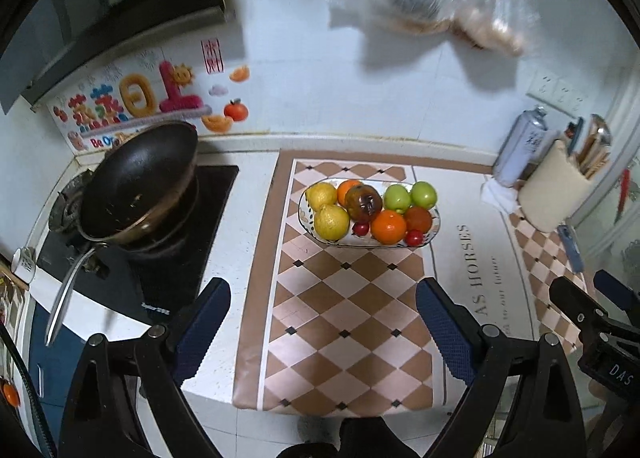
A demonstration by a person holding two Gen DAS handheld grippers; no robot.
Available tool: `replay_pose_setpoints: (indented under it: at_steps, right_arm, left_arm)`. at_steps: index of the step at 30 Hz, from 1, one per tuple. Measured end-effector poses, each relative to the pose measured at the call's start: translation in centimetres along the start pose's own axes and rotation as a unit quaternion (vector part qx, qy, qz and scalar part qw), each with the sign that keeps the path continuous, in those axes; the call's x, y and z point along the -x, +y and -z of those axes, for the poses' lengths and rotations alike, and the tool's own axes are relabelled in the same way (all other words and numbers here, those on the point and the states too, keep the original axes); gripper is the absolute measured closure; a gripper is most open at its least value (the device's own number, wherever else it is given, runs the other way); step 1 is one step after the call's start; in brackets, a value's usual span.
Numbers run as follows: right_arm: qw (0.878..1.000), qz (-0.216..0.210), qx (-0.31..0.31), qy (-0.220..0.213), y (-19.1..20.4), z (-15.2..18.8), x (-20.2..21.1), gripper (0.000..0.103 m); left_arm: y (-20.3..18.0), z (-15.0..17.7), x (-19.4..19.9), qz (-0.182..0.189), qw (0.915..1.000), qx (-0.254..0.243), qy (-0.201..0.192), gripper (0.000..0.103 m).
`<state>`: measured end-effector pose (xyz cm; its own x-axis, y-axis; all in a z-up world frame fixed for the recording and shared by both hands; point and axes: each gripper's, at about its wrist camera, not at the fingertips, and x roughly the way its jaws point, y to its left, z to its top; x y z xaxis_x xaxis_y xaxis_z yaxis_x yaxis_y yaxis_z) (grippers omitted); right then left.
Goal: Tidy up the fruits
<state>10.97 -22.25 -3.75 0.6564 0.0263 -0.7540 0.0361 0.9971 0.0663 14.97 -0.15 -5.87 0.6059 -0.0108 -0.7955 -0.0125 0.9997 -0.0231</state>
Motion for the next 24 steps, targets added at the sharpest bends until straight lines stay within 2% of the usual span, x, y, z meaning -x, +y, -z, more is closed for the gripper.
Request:
replay_pose_setpoints:
  at_steps: [5, 12, 17, 24]
  right_arm:
    - [1.0, -0.002, 0.004, -0.023, 1.6, 1.5, 4.7, 0.002]
    - [0.999, -0.007, 0.018, -0.042, 2.6, 2.7, 9.0, 0.002]
    - [0.998, -0.018, 0.028, -0.045, 3.1, 2.7, 10.5, 0.002]
    - [0.998, -0.027, 0.028, -0.041, 2.6, 2.5, 10.5, 0.002]
  left_arm:
    - [0.9, 1.6, 4.1, 0.005, 0.9997, -0.012, -0.019, 0.008]
    - [1.3, 3.4, 7.1, 0.0, 0.9993, -0.015, -0.033, 0.008]
    - [0.9, 4.1, 8.4, 0.005, 0.9994, -0.008, -0.033, 0.008]
    - [0.3, 4.2, 9.0, 0.004, 0.9992, 0.0, -0.039, 0.008]
